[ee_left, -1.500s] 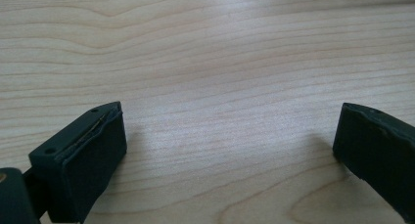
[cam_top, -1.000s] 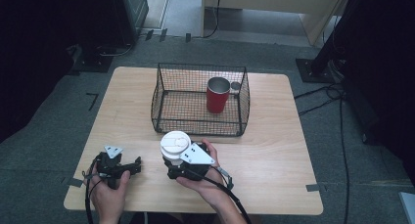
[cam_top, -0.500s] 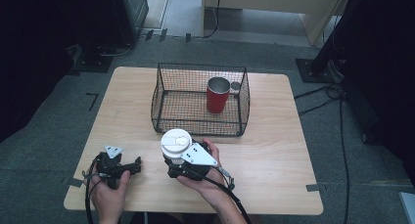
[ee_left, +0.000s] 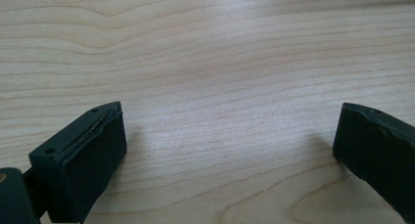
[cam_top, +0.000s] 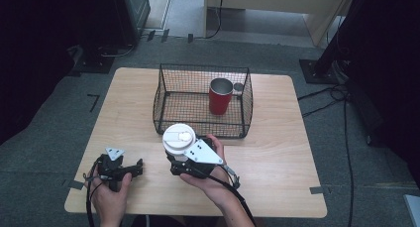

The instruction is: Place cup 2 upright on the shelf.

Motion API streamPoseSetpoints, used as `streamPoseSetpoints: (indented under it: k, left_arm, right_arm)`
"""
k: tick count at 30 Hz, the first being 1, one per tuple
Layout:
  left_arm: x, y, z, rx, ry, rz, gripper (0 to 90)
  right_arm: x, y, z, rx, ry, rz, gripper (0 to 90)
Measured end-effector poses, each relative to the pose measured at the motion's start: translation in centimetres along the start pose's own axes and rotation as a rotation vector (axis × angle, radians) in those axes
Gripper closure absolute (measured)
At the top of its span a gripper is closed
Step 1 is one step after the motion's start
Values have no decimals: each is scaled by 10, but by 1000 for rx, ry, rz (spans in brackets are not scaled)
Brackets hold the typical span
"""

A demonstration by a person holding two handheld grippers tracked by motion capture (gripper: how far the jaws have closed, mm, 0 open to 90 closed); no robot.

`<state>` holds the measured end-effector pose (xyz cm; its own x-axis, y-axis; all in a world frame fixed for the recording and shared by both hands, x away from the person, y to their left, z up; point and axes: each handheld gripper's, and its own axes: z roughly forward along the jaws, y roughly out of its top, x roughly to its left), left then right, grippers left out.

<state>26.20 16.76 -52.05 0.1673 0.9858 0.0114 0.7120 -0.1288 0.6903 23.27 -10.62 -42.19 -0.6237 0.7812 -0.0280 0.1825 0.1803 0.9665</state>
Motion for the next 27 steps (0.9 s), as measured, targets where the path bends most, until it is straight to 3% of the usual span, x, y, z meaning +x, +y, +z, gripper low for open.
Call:
streamPoseSetpoints:
  k: [27]
  left_arm:
    - [0,0,0,1,0,0,0]
  right_arm:
    - [-9,48,5,-87,-31,-23,163]
